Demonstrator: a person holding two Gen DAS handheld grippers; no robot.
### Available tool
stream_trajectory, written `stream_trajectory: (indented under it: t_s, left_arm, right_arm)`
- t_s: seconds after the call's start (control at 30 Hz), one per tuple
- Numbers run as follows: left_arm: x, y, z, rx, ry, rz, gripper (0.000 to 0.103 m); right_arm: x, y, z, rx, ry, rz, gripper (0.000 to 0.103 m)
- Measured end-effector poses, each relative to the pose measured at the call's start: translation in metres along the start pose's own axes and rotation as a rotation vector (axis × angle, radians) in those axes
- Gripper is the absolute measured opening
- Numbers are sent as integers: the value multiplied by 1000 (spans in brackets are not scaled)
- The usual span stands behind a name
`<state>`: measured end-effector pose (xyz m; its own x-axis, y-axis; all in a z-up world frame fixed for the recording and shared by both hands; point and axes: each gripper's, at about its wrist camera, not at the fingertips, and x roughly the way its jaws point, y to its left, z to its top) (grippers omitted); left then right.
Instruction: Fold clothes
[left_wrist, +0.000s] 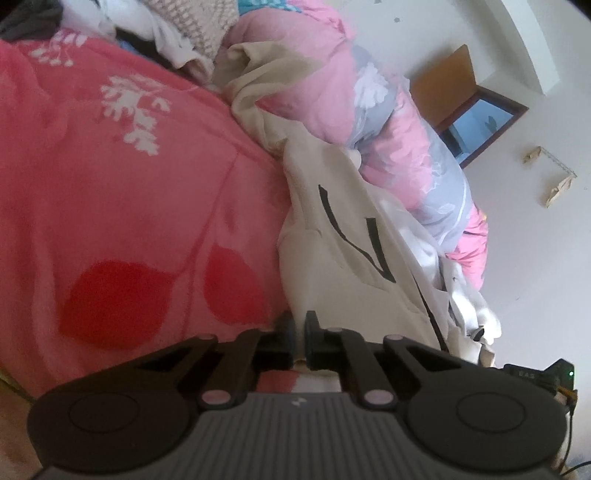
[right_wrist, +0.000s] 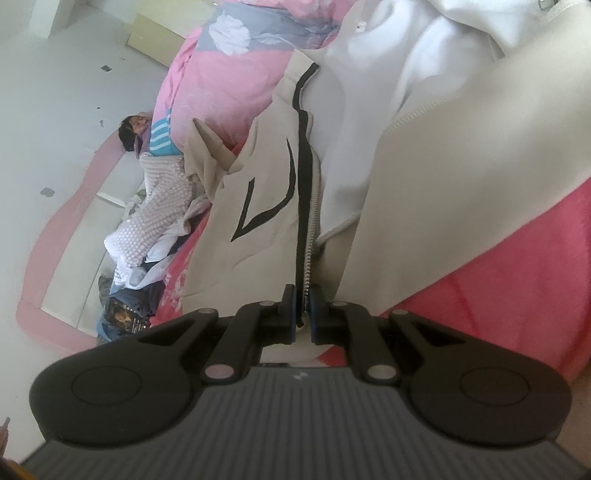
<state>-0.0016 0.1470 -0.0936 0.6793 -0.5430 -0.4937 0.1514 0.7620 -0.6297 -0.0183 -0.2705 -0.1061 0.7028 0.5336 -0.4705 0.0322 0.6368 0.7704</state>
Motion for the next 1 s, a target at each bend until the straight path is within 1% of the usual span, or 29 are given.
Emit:
stream_trajectory:
  t_s: [0.1, 0.17, 0.3, 0.43, 0.6, 0.63, 0.67, 0.7, 0.73, 0.77, 0.83, 0.9, 0.93, 1.0]
  left_arm:
    - [-5, -5, 1, 33, -4, 4, 5]
    - [-7, -5, 3, 37, 3, 10, 5]
    - [-7, 0, 2, 22, 19, 13, 5]
    - [-5, 1, 2, 26, 31, 19, 5]
    - [0, 7, 2, -5, 54, 14, 6]
    - [0, 8, 3, -14, 57, 11, 10]
    - [-1, 10, 3, -23, 58, 6, 10]
    - [-3, 10, 4, -28, 57, -2, 13]
    - [-4, 10, 4, -29, 54, -9, 19]
    - [-7, 10, 4, -25, 50, -15, 23]
    - [-13, 8, 6, -10, 34, -21, 42]
    - [-20, 7, 8, 2, 14, -15, 49]
    - [-22, 6, 10, 7, 4, -8, 52]
    - [-27, 6, 15, 13, -14, 9, 54]
  right_arm:
    - [-2, 0, 0, 6, 0, 8, 5]
    - [-5, 2, 1, 6, -3, 19, 5]
    - [-7, 2, -1, 1, 7, 27, 5]
    - [-5, -1, -5, 12, 16, 21, 5]
    - [-1, -7, -10, 17, 29, 6, 5]
    - [1, -8, -10, 17, 31, -1, 5]
    - [1, -9, -11, 20, 33, -6, 5]
    - [1, -10, -11, 25, 34, -4, 6]
    - [0, -10, -10, 25, 34, -4, 7]
    - [-3, -9, -9, 18, 35, -8, 8]
    - [-8, -8, -6, 4, 37, -15, 8]
    - [-17, -5, -3, -20, 19, -30, 10]
    - [-24, -4, 0, -33, 4, -40, 13]
    - [-35, 2, 6, -66, -36, -65, 18]
